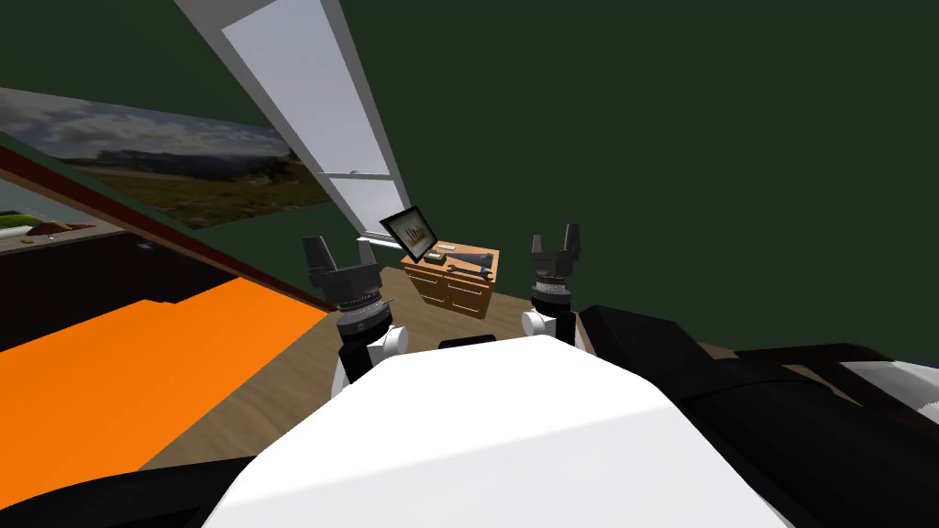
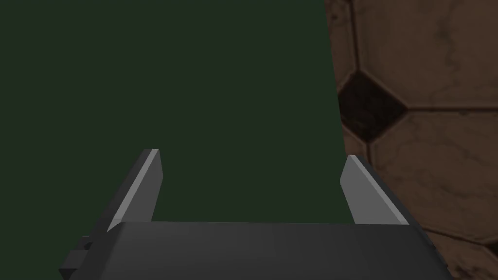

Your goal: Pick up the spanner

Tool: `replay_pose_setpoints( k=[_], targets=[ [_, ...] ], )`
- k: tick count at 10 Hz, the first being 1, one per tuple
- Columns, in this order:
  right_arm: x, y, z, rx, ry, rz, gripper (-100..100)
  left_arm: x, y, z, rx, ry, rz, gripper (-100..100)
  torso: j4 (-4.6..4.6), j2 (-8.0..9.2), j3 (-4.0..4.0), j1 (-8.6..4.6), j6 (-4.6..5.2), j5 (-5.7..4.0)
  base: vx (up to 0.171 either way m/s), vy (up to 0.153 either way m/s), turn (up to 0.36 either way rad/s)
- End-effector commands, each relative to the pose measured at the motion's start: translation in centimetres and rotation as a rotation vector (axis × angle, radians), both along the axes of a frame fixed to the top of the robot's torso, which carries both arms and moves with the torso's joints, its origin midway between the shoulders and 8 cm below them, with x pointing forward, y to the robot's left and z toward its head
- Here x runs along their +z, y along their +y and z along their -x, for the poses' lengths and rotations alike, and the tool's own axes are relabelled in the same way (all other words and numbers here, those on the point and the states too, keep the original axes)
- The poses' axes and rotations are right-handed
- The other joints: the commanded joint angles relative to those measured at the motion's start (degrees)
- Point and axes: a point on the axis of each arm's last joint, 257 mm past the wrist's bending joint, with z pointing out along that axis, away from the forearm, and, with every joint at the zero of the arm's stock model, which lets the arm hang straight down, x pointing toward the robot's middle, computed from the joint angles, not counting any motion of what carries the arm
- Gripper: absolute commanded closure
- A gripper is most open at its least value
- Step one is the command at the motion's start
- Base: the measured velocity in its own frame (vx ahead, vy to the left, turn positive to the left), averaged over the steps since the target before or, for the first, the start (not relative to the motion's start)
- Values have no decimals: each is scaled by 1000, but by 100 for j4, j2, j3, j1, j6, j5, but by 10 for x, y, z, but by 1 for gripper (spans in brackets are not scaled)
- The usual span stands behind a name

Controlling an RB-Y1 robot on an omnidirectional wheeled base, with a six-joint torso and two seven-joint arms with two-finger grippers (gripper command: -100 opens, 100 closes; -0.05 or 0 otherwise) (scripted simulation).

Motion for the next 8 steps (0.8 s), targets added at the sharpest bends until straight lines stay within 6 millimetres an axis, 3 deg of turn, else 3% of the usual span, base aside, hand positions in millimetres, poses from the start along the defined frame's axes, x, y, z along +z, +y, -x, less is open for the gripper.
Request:
replay_pose_setpoints(
  k=[1, 5, 8],
  targets=[
    [-6, 2, -1, 4, 20, 34, -100, 0, 0, 0, 0, 0, 0, 0, 0, 0, 0, 0, 0, 0, 2, 5, 46],
    [-43, 5, -8, -5, 131, 173, -100, 0, 0, 0, 0, 0, 0, 0, -1, -3, -2, 4, -1, 1, 10, 17, 94],
    [-96, -2, -12, -30, 278, 317, -100, 0, 0, 0, 0, 0, 0, 0, -2, -9, -5, 11, -1, 3, 27, 37, 172]
  ],
)
